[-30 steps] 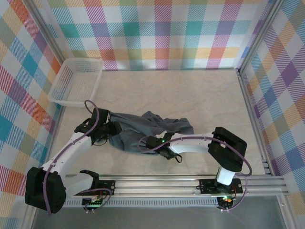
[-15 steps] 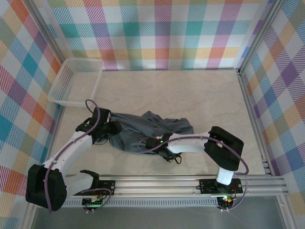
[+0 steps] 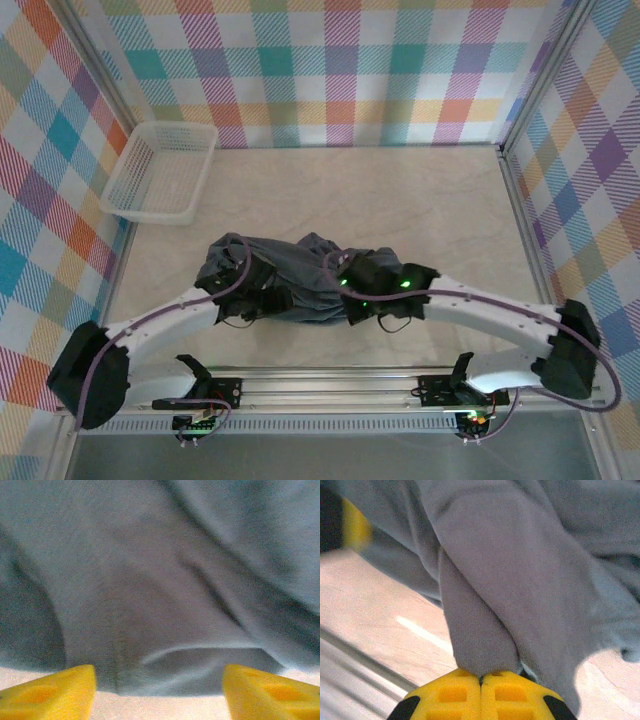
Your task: Fold the inside-out t-shirt
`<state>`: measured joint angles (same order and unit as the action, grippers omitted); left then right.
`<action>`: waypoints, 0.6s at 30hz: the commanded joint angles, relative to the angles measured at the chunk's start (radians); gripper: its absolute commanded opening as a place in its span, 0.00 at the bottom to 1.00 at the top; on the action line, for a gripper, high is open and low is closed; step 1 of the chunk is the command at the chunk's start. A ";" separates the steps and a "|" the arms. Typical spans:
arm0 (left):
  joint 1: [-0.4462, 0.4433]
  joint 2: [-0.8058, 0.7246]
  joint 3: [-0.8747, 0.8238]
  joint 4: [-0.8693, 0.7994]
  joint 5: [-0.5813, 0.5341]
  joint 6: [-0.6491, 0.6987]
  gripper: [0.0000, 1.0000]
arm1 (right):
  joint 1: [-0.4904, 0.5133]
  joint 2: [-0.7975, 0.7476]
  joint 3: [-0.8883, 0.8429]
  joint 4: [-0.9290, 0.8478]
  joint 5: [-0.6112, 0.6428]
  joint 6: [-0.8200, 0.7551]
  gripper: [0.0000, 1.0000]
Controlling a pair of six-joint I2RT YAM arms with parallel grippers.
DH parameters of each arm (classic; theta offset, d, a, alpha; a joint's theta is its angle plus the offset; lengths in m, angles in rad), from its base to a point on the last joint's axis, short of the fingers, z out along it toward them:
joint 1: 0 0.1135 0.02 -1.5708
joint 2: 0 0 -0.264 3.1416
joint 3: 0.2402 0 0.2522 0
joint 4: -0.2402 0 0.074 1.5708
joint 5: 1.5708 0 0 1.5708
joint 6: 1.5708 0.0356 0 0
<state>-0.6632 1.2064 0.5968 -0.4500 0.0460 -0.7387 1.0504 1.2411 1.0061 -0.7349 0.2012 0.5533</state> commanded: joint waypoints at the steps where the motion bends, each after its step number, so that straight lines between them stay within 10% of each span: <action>1: -0.012 0.113 -0.016 -0.003 -0.089 -0.028 0.76 | -0.070 -0.060 -0.053 0.127 -0.145 0.041 0.00; 4: -0.012 0.213 0.018 0.034 -0.082 0.010 0.71 | -0.124 -0.090 -0.067 0.160 -0.188 0.042 0.00; 9: 0.004 0.148 0.148 -0.037 -0.191 0.073 0.00 | -0.132 -0.095 0.023 0.118 -0.211 0.001 0.00; 18: 0.326 -0.003 0.923 -0.329 -0.162 0.401 0.00 | -0.139 -0.216 0.296 0.103 -0.285 -0.076 0.00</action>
<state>-0.3664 1.2243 1.3113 -0.6930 -0.1036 -0.4919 0.9157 1.0805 1.2240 -0.6495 -0.0235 0.5278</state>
